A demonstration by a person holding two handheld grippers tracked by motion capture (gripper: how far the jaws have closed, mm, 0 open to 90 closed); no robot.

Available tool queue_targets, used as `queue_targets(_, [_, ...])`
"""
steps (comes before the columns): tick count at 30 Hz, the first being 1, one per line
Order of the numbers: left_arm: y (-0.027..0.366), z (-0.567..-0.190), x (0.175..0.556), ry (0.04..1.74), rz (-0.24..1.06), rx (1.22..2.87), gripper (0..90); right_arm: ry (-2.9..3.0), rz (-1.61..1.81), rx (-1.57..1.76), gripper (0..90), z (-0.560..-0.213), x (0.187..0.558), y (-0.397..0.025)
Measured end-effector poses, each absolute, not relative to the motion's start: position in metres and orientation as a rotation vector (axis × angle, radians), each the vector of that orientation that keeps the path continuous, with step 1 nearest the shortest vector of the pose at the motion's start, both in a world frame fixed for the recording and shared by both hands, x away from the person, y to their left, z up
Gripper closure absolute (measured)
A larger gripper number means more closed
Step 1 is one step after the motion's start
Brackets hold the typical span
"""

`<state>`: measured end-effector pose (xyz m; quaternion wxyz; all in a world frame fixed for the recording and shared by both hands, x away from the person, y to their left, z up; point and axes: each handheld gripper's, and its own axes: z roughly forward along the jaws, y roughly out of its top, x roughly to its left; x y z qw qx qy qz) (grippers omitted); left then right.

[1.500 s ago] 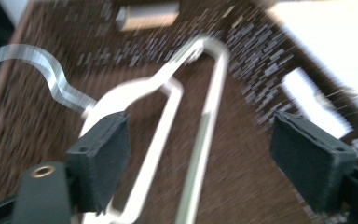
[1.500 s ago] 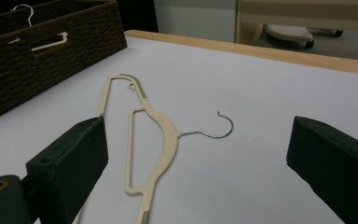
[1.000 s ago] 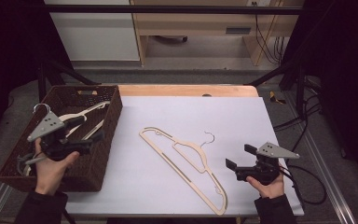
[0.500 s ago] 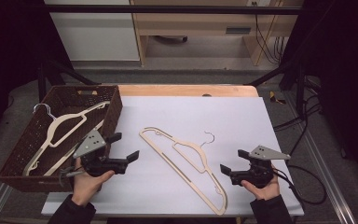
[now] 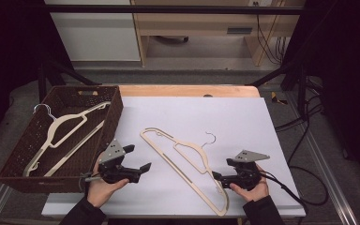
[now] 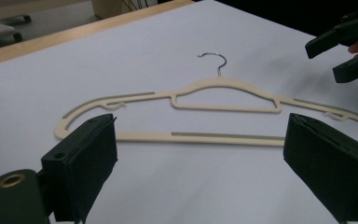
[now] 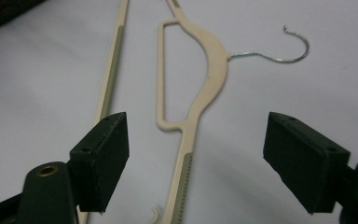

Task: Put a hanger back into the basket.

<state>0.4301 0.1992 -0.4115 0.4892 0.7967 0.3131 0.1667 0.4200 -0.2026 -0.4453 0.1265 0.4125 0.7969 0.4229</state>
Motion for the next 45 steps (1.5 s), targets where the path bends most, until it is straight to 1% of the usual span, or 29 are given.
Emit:
queue_targets(4, [0.197, -0.418, 0.432, 0.771, 0.388, 1.958, 9.5, 2.377, 1.147, 1.218, 29.2, -0.455, 0.424, -0.196])
queue_targets(8, [0.197, -0.421, 0.434, 0.782, 0.385, 1.961, 9.6, 2.405, 1.087, 1.219, 36.7, -0.462, 0.428, -0.192])
queue_targets(12, [0.198, -0.422, 0.435, 0.79, 0.389, 1.968, 9.6, 2.432, 1.022, 1.229, 45.4, -0.466, 0.428, -0.186])
queue_targets(17, [0.198, -0.422, 0.436, 0.793, 0.392, 1.965, 9.9, 2.453, 0.927, 1.226, 54.3, -0.47, 0.426, -0.176])
queue_targets(18, [0.199, -0.423, 0.436, 0.795, 0.39, 1.967, 10.0, 2.467, 0.92, 1.216, 54.8, -0.471, 0.426, -0.176])
queue_targets(20, [0.199, -0.423, 0.436, 0.796, 0.39, 1.969, 10.0, 2.459, 0.896, 1.212, 57.3, -0.47, 0.425, -0.174])
queue_targets(26, [0.197, -0.425, 0.435, 0.797, 0.388, 1.975, 10.2, 2.446, 0.823, 1.21, 69.5, -0.469, 0.422, -0.169])
queue_targets(31, [0.194, -0.427, 0.436, 0.798, 0.381, 1.979, 10.5, 2.445, 0.808, 1.275, 75.3, -0.467, 0.423, -0.165])
queue_targets(33, [0.192, -0.428, 0.436, 0.793, 0.372, 1.99, 10.6, 2.435, 0.801, 1.304, 79.1, -0.467, 0.424, -0.166])
queue_targets(39, [0.18, -0.429, 0.441, 0.777, 0.371, 2.008, 11.2, 2.413, 0.86, 1.419, 79.9, -0.465, 0.426, -0.168])
queue_targets(45, [0.166, -0.424, 0.453, 0.756, 0.367, 2.033, 11.3, 2.371, 0.893, 1.388, 80.0, -0.457, 0.425, -0.176])
